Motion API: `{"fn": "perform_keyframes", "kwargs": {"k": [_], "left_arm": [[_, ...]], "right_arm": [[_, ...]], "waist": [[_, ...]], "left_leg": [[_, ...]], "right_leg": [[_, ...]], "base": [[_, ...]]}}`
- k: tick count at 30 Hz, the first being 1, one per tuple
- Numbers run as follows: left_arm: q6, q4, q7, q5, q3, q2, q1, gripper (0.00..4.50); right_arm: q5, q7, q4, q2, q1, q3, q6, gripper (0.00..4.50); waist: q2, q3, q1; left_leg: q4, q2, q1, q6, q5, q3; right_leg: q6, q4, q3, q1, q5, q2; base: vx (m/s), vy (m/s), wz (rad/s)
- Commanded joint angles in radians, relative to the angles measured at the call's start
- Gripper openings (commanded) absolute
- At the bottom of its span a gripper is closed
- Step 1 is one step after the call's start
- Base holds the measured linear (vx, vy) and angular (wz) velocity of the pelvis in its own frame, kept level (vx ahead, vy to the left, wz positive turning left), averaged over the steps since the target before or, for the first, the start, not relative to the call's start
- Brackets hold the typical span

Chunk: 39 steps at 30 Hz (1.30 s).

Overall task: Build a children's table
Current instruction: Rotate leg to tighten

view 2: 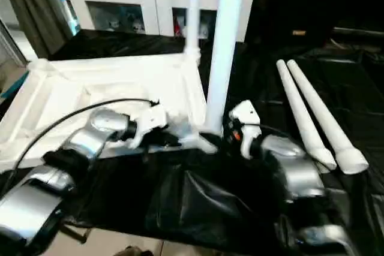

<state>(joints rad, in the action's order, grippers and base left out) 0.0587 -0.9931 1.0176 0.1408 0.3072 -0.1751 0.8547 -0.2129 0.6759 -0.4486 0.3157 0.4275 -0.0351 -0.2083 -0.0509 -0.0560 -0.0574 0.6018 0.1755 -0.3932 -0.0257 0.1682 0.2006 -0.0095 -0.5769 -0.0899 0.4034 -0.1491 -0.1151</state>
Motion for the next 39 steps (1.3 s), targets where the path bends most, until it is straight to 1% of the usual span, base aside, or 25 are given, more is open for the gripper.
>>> {"fn": "perform_keyframes", "kwargs": {"k": [1, 2, 5, 6, 7, 8, 10, 12, 13, 14, 15, 16, 17, 19, 23, 24, 25, 27, 30, 33, 35, 36, 37, 38, 39], "left_arm": [[-0.025, -0.015, -0.084, 0.014, -0.013, 0.033, 0.046, 0.00], [-0.037, -0.027, -0.117, 0.021, -0.011, 0.051, 0.057, 0.00], [-0.093, -0.067, -0.240, 0.032, -0.017, 0.120, 0.095, 0.00], [-0.093, -0.067, -0.240, 0.032, -0.017, 0.120, 0.095, 0.00], [-0.104, -0.077, -0.272, 0.034, -0.018, 0.138, 0.103, 0.00], [-0.112, -0.095, -0.307, 0.036, -0.018, 0.165, 0.116, 0.00], [-0.106, -0.107, -0.314, 0.036, -0.017, 0.181, 0.124, 0.00], [-0.099, -0.113, -0.312, 0.035, -0.019, 0.185, 0.127, 0.00], [-0.098, -0.113, -0.312, 0.035, -0.019, 0.185, 0.127, 0.00], [-0.082, -0.114, -0.293, 0.032, -0.020, 0.181, 0.126, 0.00], [-0.067, -0.114, -0.275, 0.028, -0.021, 0.172, 0.122, 0.00], [-0.040, -0.113, -0.254, 0.025, -0.020, 0.160, 0.115, 0.00], [-0.035, -0.113, -0.250, 0.025, -0.020, 0.158, 0.114, 0.00], [-0.001, -0.109, -0.206, 0.024, -0.016, 0.139, 0.103, 0.00], [0.044, -0.076, -0.073, 0.008, -0.008, 0.088, 0.071, 0.00], [0.073, -0.053, 0.007, -0.003, -0.001, 0.060, 0.052, 0.00], [0.077, -0.050, 0.016, -0.004, 0.000, 0.058, 0.050, 0.00], [0.089, -0.032, 0.091, -0.014, 0.004, 0.030, 0.034, 0.00], [0.102, 0.000, 0.203, -0.041, 0.005, -0.005, 0.011, 0.00], [0.107, 0.032, 0.288, -0.051, 0.017, -0.042, -0.008, 0.00], [0.099, 0.042, 0.308, -0.051, 0.016, -0.050, -0.014, 0.00], [0.099, 0.042, 0.308, -0.051, 0.016, -0.050, -0.014, 0.00], [0.098, 0.044, 0.310, -0.048, 0.014, -0.052, -0.015, 0.00], [0.098, 0.044, 0.310, -0.046, 0.013, -0.052, -0.015, 0.00], [0.098, 0.047, 0.313, -0.046, 0.013, -0.052, -0.016, 0.00]], "right_arm": [[0.037, -0.171, -0.093, -0.025, 0.002, 0.056, -0.045, 2.64], [0.035, -0.212, -0.109, -0.045, 0.011, 0.065, -0.051, 2.64], [0.049, -0.350, -0.163, -0.117, 0.047, 0.074, -0.045, 2.64], [0.049, -0.350, -0.163, -0.117, 0.047, 0.074, -0.045, 2.64], [0.052, -0.387, -0.177, -0.142, 0.058, 0.077, -0.044, 2.64], [0.075, -0.430, -0.199, -0.179, 0.079, 0.056, -0.032, 2.64], [0.110, -0.437, -0.211, -0.197, 0.092, 0.020, -0.008, 2.64], [0.112, -0.416, -0.206, -0.206, 0.091, 0.012, 0.019, 2.64], [0.109, -0.414, -0.205, -0.207, 0.091, 0.013, 0.021, 2.99], [0.070, -0.366, -0.176, -0.216, 0.081, 0.032, 0.039, 3.20], [0.046, -0.319, -0.154, -0.207, 0.076, 0.039, 0.045, 3.34], [0.032, -0.273, -0.132, -0.191, 0.071, 0.039, 0.051, 3.34], [0.031, -0.265, -0.128, -0.187, 0.070, 0.038, 0.053, 3.40], [0.028, -0.208, -0.103, -0.155, 0.061, 0.029, 0.060, 3.62], [0.015, -0.051, -0.050, -0.067, 0.033, 0.010, 0.055, 3.62], [0.006, 0.021, -0.025, -0.024, 0.017, 0.001, 0.048, 3.62], [0.005, 0.028, -0.022, -0.020, 0.016, 0.000, 0.047, 3.62], [-0.006, 0.096, 0.002, 0.020, 0.002, -0.007, 0.036, 3.62], [-0.022, 0.210, 0.044, 0.080, -0.020, -0.027, 0.009, 3.62], [-0.027, 0.265, 0.050, 0.115, -0.023, -0.032, 0.007, 3.62], [-0.025, 0.279, 0.046, 0.122, -0.021, -0.035, 0.009, 3.62], [-0.025, 0.279, 0.046, 0.122, -0.021, -0.035, 0.009, 3.62], [-0.018, 0.290, 0.041, 0.127, -0.020, -0.042, 0.012, 3.62], [-0.016, 0.293, 0.039, 0.127, -0.019, -0.043, 0.013, 3.36], [-0.017, 0.296, 0.039, 0.128, -0.019, -0.043, 0.011, 3.36]], "waist": [[0.008, 0.072, 0.005], [0.009, 0.072, 0.007], [0.007, 0.072, 0.012], [0.005, 0.072, 0.015], [0.006, 0.072, 0.015], [-0.001, 0.071, 0.017], [0.002, 0.071, 0.023], [0.003, 0.070, 0.024], [0.002, 0.070, 0.024], [0.002, 0.071, 0.025], [-0.005, 0.072, 0.023], [0.000, 0.073, 0.023], [0.000, 0.076, 0.023], [-0.001, 0.077, 0.023], [0.002, 0.084, 0.014], [0.004, 0.085, 0.014], [0.005, 0.084, 0.012], [0.001, 0.085, 0.001], [0.002, 0.083, -0.013], [0.004, 0.078, -0.021], [0.003, 0.076, -0.021], [0.003, 0.076, -0.021], [0.004, 0.076, -0.025], [0.005, 0.076, -0.026], [0.005, 0.076, -0.027]], "left_leg": [[-0.084, 0.050, 0.030, 0.004, 0.360, -0.031], [-0.085, 0.049, 0.032, -0.003, 0.373, -0.033], [-0.085, 0.047, 0.032, -0.001, 0.379, -0.032], [-0.085, 0.045, 0.033, 0.001, 0.383, -0.031], [-0.084, 0.045, 0.031, 0.002, 0.380, -0.032], [-0.085, 0.044, 0.032, 0.008, 0.388, -0.031], [-0.086, 0.043, 0.033, -0.001, 0.406, -0.034], [-0.087, 0.043, 0.033, 0.005, 0.421, -0.034], [-0.087, 0.043, 0.033, 0.007, 0.424, -0.034], [-0.087, 0.044, 0.031, 0.016, 0.423, -0.034], [-0.087, 0.045, 0.033, 0.017, 0.422, -0.035], [-0.088, 0.045, 0.031, 0.027, 0.417, -0.034], [-0.088, 0.047, 0.024, 0.034, 0.390, -0.035], [-0.087, 0.047, 0.023, 0.041, 0.371, -0.034], [-0.077, 0.049, 0.018, 0.094, 0.274, -0.029], [-0.075, 0.050, 0.018, 0.100, 0.257, -0.028], [-0.075, 0.051, 0.016, 0.110, 0.246, -0.028], [-0.071, 0.055, 0.020, 0.128, 0.223, -0.024], [-0.072, 0.059, 0.023, 0.125, 0.228, -0.021], [-0.079, 0.064, 0.025, 0.096, 0.280, -0.023], [-0.083, 0.062, 0.027, 0.065, 0.318, -0.024], [-0.083, 0.062, 0.027, 0.065, 0.318, -0.024], [-0.084, 0.062, 0.030, 0.052, 0.326, -0.024], [-0.084, 0.061, 0.030, 0.047, 0.325, -0.023], [-0.083, 0.061, 0.028, 0.047, 0.321, -0.024]], "right_leg": [[-0.206, 0.071, 0.038, -0.038, -0.351, -0.049], [-0.192, 0.077, 0.036, -0.039, -0.375, -0.049], [-0.189, 0.079, 0.036, -0.037, -0.364, -0.046], [-0.189, 0.082, 0.036, -0.035, -0.361, -0.046], [-0.189, 0.081, 0.035, -0.038, -0.359, -0.046], [-0.186, 0.084, 0.035, -0.036, -0.364, -0.046], [-0.175, 0.087, 0.031, -0.036, -0.388, -0.044], [-0.170, 0.089, 0.032, -0.037, -0.395, -0.044], [-0.170, 0.089, 0.032, -0.037, -0.395, -0.046], [-0.172, 0.089, 0.033, -0.039, -0.383, -0.046], [-0.174, 0.088, 0.033, -0.039, -0.374, -0.046], [-0.178, 0.087, 0.033, -0.042, -0.347, -0.043], [-0.191, 0.078, 0.034, -0.047, -0.298, -0.045], [-0.202, 0.074, 0.035, -0.047, -0.268, -0.045], [-0.248, 0.058, 0.035, -0.058, -0.148, -0.048], [-0.257, 0.055, 0.035, -0.057, -0.124, -0.046], [-0.264, 0.053, 0.034, -0.058, -0.109, -0.046], [-0.278, 0.048, 0.033, -0.056, -0.093, -0.046], [-0.284, 0.047, 0.036, -0.051, -0.109, -0.047], [-0.269, 0.052, 0.037, -0.048, -0.181, -0.048], [-0.255, 0.056, 0.038, -0.044, -0.233, -0.048], [-0.255, 0.056, 0.038, -0.044, -0.233, -0.048], [-0.250, 0.059, 0.040, -0.042, -0.246, -0.050], [-0.247, 0.059, 0.041, -0.042, -0.248, -0.050], [-0.246, 0.058, 0.041, -0.043, -0.246, -0.051]], "base": [[0.000, 0.000, 0.00], [0.000, 0.000, 0.00], [0.000, 0.000, 0.00], [0.000, 0.000, 0.00], [0.000, 0.000, 0.00], [0.000, 0.000, 0.00], [0.000, 0.000, 0.00], [0.000, 0.000, 0.00], [0.000, 0.000, 0.00], [0.000, 0.000, 0.00], [0.000, 0.000, 0.00], [0.000, 0.000, 0.00], [0.000, 0.000, 0.00], [0.000, 0.000, 0.00], [0.000, 0.000, 0.00], [0.000, 0.000, 0.00], [0.000, 0.000, 0.00], [0.000, 0.000, 0.00], [0.000, 0.000, 0.00], [0.000, 0.000, 0.00], [0.000, 0.000, 0.00], [0.000, 0.000, 0.00], [0.000, 0.000, 0.00], [0.000, 0.000, 0.00], [0.000, 0.000, 0.00]]}}
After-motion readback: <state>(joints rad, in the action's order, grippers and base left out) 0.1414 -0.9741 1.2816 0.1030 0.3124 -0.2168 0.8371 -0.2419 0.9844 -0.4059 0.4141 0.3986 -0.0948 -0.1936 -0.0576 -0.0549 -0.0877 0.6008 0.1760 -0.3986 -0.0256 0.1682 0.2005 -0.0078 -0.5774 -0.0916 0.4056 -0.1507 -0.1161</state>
